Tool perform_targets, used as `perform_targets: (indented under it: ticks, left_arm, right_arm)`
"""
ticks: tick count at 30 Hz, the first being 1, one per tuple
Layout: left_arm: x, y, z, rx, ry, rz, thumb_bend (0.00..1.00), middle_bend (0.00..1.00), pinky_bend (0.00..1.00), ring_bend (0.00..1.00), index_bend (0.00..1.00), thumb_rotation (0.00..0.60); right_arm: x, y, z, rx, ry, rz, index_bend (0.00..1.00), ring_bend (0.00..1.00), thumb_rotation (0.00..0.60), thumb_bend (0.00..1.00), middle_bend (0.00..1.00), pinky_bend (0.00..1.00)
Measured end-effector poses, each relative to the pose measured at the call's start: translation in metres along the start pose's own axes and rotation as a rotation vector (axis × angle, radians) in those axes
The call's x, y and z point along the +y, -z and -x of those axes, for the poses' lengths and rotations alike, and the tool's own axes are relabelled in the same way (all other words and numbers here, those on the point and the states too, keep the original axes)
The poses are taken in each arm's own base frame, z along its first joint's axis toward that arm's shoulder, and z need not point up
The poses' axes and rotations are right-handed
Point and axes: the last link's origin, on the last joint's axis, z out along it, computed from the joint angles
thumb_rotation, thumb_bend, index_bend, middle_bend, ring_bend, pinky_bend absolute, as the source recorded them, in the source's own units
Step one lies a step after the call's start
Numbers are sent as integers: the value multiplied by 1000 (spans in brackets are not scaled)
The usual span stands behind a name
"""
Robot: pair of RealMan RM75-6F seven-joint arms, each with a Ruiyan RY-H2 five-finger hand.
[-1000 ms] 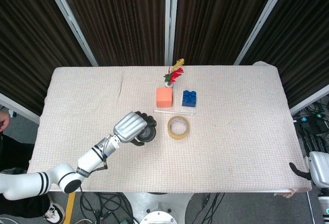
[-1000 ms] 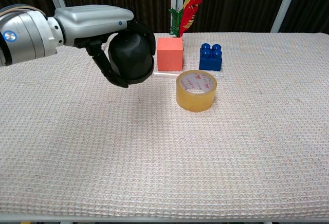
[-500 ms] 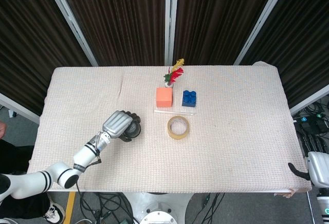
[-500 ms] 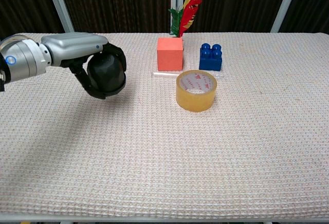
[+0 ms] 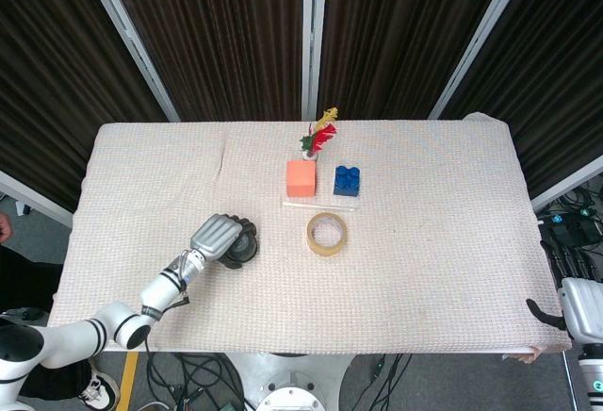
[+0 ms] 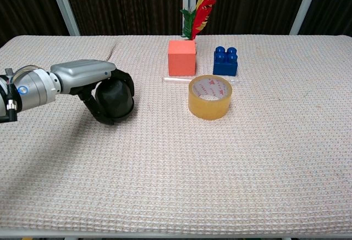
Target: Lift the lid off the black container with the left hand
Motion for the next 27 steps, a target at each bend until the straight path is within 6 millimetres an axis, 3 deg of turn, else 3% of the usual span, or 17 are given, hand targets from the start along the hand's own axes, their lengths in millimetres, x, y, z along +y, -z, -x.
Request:
perform_targets:
  ticks: [5,10,14,19,27]
  left_arm:
    - [-2,-3,2,-1,20,0,149,467,381,337,453,600]
    - [-3,-3,0,-7,38,9,86,312,291,214,429,600]
    - [-4,-2,0,-12,41,12,52,224,239,149,339,600]
    - [-5,-3,0,-22,43,13,41,213,218,125,282,600]
    - [-5,-2,-4,-12,48,19,42,210,218,125,277,600]
  right_arm:
    - [0,-1,0,2,0,3,0,0,600,134,0,0]
    - [0,-1,1,-2,2,4,0,0,600,134,0,0]
    - [0,0,0,3,3,3,0,0,600,134,0,0]
    - [0,0,-1,3,5,6,0,0,600,134,0,0]
    - [0,0,-1,5,6,8,0,0,600,134,0,0]
